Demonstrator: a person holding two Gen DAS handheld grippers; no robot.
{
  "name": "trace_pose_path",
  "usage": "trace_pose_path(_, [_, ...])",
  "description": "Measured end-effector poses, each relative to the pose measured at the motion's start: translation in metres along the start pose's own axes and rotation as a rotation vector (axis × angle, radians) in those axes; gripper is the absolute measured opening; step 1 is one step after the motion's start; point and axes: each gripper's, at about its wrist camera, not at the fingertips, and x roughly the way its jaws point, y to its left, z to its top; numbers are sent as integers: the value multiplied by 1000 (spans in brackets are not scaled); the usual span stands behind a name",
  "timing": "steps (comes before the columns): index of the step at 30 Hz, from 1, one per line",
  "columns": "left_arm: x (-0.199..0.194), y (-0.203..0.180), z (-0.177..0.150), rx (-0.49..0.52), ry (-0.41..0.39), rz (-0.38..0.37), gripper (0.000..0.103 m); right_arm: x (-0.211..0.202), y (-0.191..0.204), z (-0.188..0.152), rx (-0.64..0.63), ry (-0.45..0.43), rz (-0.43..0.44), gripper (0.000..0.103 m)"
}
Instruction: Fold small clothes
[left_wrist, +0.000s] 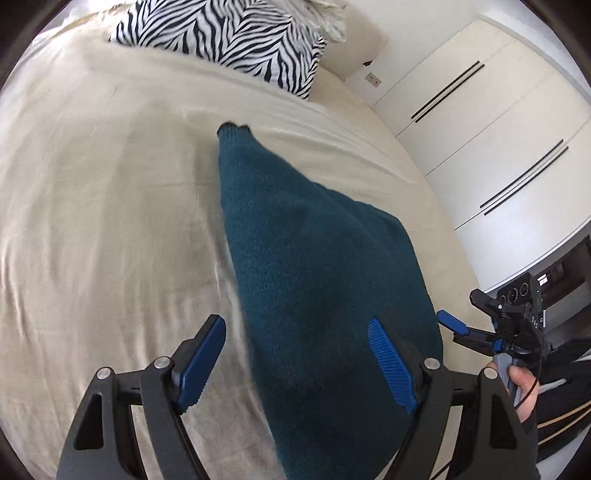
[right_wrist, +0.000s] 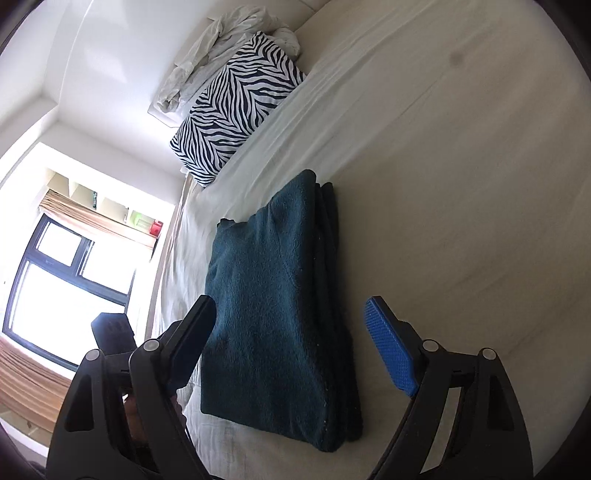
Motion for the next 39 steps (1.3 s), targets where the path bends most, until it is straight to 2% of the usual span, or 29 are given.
trace_pose_path(2, [9, 12, -5, -82, 21, -48, 82, 27, -5, 12, 29, 50, 19, 78])
trace_pose_path(4, [12, 14, -8, -99, 15, -73, 82, 47, -13, 21, 49, 82, 17, 74])
trace_pose_path(7, [19, 9, -5, -104, 43, -81, 80, 66, -12, 28, 45, 114, 21, 54])
trace_pose_path(8, [24, 7, -1, -112, 58, -84, 77, 73, -8, 29, 28, 131, 7, 44])
trace_pose_path(10, [31, 3, 0, -110, 88, -36, 65, 86, 2, 29, -19, 157, -52, 41])
trace_pose_path(11, [32, 1, 1, -110, 89, -17, 62, 90, 5, 29, -33, 165, -71, 39])
trace_pose_path(12, [34, 0, 2, -112, 93, -5, 58, 94, 7, 27, -36, 172, -91, 33])
trace_pose_path(15, [32, -4, 4, -98, 99, 23, 47, 98, 15, 28, -54, 165, -146, 26])
trace_pose_path(19, [20, -23, 3, -12, 91, 82, 41, 95, 53, 15, -187, 118, -295, 23])
trace_pose_path(24, [-24, -40, -8, 71, 46, 117, 40, 75, 114, -11, -299, 67, -340, 21])
trace_pose_path(30, [-107, -23, -36, 128, -8, 136, 40, 62, 183, -66, -370, 50, -257, 21])
trace_pose_path(34, [-156, -6, -66, 153, -35, 180, 41, 76, 221, -112, -409, 85, -206, 21])
trace_pose_path(39, [-195, 37, -105, 131, -43, 213, 41, 106, 242, -166, -399, 160, -144, 21])
